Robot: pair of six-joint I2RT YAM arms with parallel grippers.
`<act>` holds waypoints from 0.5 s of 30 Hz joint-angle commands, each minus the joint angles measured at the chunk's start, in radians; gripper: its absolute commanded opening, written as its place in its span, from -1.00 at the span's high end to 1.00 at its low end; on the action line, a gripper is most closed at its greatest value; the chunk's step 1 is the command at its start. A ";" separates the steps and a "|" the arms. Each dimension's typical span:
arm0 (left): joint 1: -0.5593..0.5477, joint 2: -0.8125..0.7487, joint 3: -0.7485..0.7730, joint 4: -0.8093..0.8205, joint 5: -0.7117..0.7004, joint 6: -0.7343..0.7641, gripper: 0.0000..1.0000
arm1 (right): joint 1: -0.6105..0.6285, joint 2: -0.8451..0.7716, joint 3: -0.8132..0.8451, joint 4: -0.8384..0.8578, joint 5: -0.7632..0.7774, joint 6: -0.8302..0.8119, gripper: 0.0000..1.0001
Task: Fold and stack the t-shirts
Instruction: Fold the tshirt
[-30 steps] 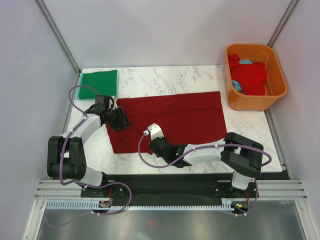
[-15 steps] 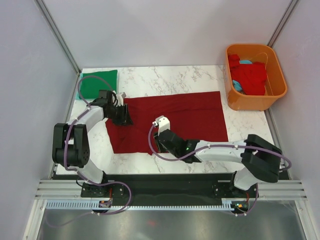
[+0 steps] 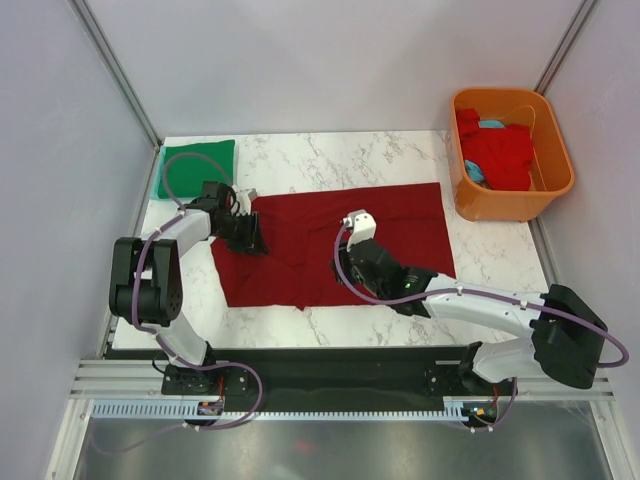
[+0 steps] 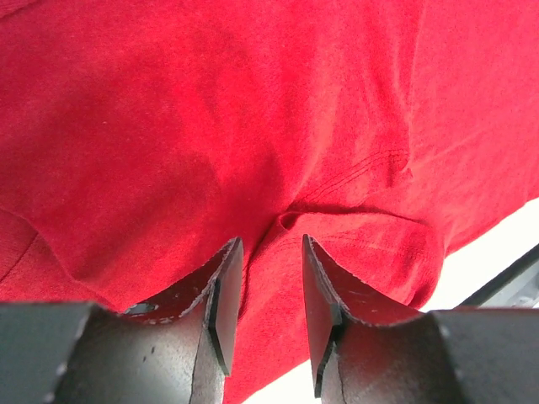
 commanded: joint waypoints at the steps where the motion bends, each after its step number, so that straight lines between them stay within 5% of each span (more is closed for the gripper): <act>1: -0.017 -0.001 0.027 -0.002 0.019 0.069 0.17 | -0.025 -0.047 -0.006 -0.024 -0.006 0.032 0.19; 15: -0.045 0.008 0.029 0.000 -0.008 0.066 0.27 | -0.047 -0.082 -0.021 -0.041 -0.028 0.053 0.19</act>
